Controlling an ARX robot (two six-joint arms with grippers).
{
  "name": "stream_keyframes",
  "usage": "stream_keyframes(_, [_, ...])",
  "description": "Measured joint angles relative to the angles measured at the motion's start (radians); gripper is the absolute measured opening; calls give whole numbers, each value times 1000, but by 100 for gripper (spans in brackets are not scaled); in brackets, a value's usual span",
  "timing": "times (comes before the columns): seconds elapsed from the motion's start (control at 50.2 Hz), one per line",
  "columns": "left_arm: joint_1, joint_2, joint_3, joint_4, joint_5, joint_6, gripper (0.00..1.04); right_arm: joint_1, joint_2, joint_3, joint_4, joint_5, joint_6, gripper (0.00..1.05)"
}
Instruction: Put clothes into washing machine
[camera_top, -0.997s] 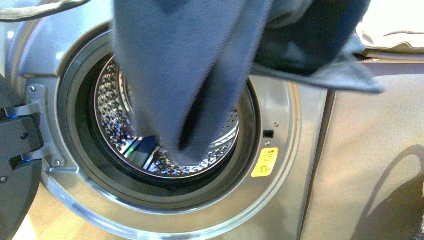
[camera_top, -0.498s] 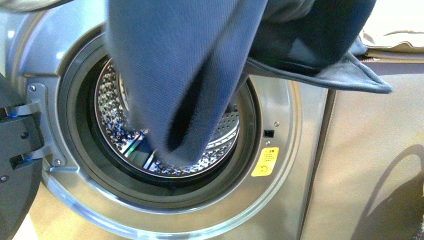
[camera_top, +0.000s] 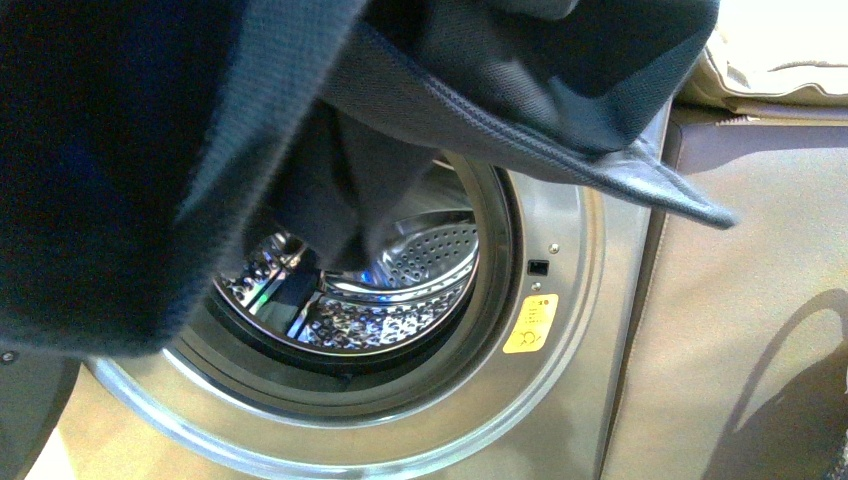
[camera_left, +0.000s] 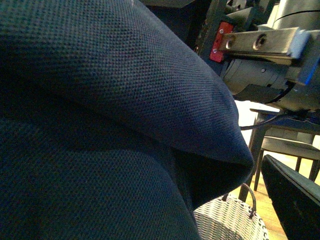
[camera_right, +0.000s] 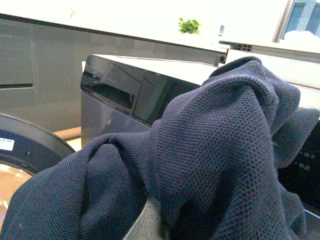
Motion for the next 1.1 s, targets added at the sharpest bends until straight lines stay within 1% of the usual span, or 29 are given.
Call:
stream_keyframes(0.1, [-33, 10, 22, -37, -51, 32, 98, 0, 0, 0, 0, 1, 0, 8])
stream_keyframes(0.379, [-97, 31, 59, -51, -124, 70, 98, 0, 0, 0, 0, 3, 0, 8])
stream_keyframes(0.538, [-129, 50, 106, -117, -194, 118, 98, 0, 0, 0, 0, 3, 0, 8])
stream_keyframes(0.558, [-134, 59, 119, -134, -215, 132, 98, 0, 0, 0, 0, 4, 0, 8])
stream_keyframes(0.698, [-143, 115, 190, -194, -316, 167, 98, 0, 0, 0, 0, 8, 0, 8])
stream_keyframes(0.837, [-142, 159, 241, -228, -389, 174, 98, -1, 0, 0, 0, 8, 0, 8])
stream_keyframes(0.997, [-142, 211, 280, -203, -478, 192, 98, -2, 0, 0, 0, 10, 0, 8])
stream_keyframes(1.096, [-142, 219, 283, -185, -518, 203, 98, -2, 0, 0, 0, 10, 0, 8])
